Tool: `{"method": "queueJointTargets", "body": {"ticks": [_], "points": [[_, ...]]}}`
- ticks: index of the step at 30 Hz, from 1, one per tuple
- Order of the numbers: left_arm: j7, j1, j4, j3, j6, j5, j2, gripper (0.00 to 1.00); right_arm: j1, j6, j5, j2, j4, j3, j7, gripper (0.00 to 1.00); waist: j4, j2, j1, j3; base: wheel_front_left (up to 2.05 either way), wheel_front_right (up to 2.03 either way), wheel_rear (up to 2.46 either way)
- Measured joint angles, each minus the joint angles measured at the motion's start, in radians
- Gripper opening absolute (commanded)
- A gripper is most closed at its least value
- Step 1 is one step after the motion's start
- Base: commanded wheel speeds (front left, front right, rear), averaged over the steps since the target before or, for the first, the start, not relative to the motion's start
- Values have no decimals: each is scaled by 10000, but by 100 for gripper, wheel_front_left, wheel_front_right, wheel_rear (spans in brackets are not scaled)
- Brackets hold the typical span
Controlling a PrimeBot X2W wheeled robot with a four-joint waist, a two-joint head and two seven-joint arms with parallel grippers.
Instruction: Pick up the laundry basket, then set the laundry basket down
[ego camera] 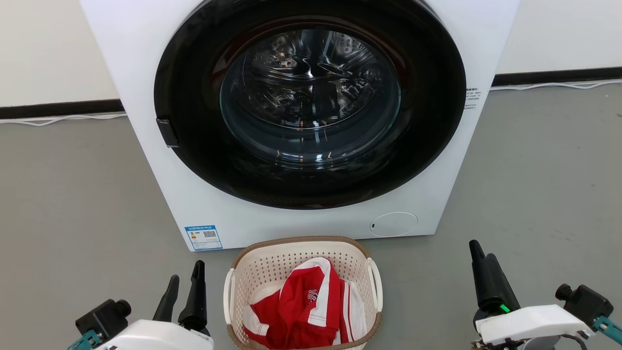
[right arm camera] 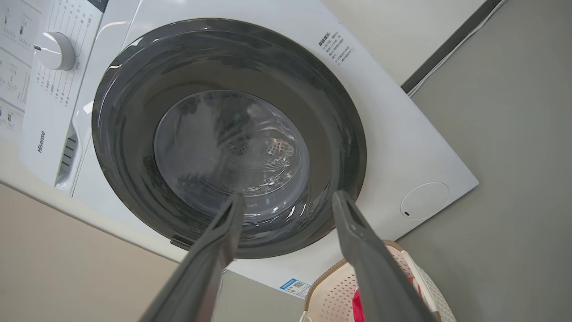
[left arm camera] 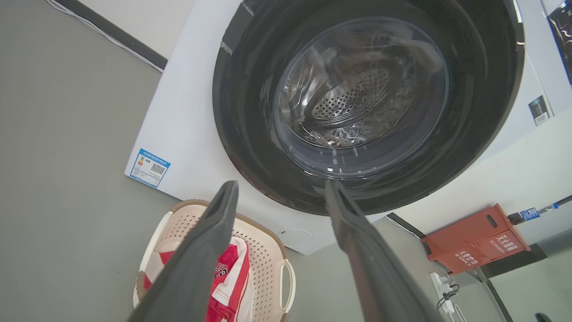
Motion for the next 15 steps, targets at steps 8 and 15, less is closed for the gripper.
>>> {"method": "queueJointTargets", "body": {"ticks": [8,15], "points": [[-219,11,-203,-211,278,1041,125,100,0,2,-886,-8,-171,98,-228,100,-7,0,0,-1,0,0,0],[-435,168,-360,-416,520,1893,178,100,0,2,-1699,-13,-263,272,-433,100,-16,0,0,-3,0,0,0]]}}
